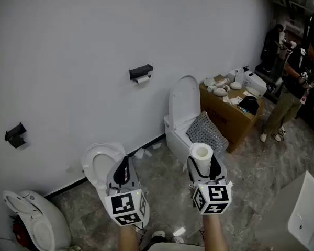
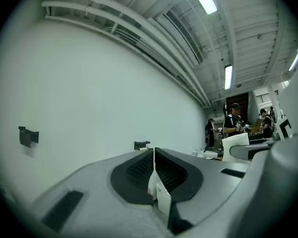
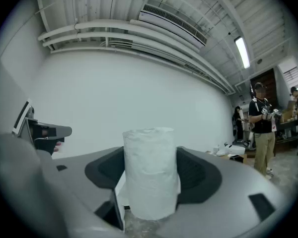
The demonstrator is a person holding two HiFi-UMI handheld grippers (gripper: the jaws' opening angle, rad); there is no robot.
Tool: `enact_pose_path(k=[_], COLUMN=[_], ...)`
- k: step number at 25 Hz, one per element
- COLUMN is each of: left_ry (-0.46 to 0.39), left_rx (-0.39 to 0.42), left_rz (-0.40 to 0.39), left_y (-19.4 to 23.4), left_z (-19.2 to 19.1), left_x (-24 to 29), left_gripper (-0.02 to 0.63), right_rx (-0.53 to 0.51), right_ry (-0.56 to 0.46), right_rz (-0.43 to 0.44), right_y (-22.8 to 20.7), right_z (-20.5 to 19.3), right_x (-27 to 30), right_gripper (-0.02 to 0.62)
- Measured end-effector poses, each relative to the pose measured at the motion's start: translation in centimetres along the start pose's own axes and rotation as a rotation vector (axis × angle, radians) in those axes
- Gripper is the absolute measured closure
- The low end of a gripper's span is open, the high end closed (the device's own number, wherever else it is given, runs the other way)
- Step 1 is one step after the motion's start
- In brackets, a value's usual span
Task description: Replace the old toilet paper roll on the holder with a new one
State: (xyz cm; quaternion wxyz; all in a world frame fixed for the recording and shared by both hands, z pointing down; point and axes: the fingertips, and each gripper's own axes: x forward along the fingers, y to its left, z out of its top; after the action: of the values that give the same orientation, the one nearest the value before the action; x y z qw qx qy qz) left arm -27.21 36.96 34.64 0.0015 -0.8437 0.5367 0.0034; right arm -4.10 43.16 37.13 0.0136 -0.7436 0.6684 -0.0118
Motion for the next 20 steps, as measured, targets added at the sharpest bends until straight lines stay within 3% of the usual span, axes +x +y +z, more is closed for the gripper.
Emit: enact_pose_path(k=[11, 17, 20], left_ry=[0.001, 0.015, 0.009], left_rx=[0.009, 0.027, 0.038], left_rz=[-0.002, 0.100, 0.120], left_y=[-1.0, -0.9, -1.7], left_z=[0.1, -0.4, -0.4], left_x=[-0.5, -0.5, -0.5], left_gripper=[0.591, 0.582, 0.436], right_rx=[0.002, 0.025, 0.022], right_ry=[0.003, 0.001, -0.002], right_rz=[-0.010, -0.020, -0.008], right_y=[-1.0, -2.6, -3.5], right_z=[-0.1, -0.4, -0.4], right_x=[-1.0, -1.6, -1.8], right_gripper=[0.290, 0.290, 0.290])
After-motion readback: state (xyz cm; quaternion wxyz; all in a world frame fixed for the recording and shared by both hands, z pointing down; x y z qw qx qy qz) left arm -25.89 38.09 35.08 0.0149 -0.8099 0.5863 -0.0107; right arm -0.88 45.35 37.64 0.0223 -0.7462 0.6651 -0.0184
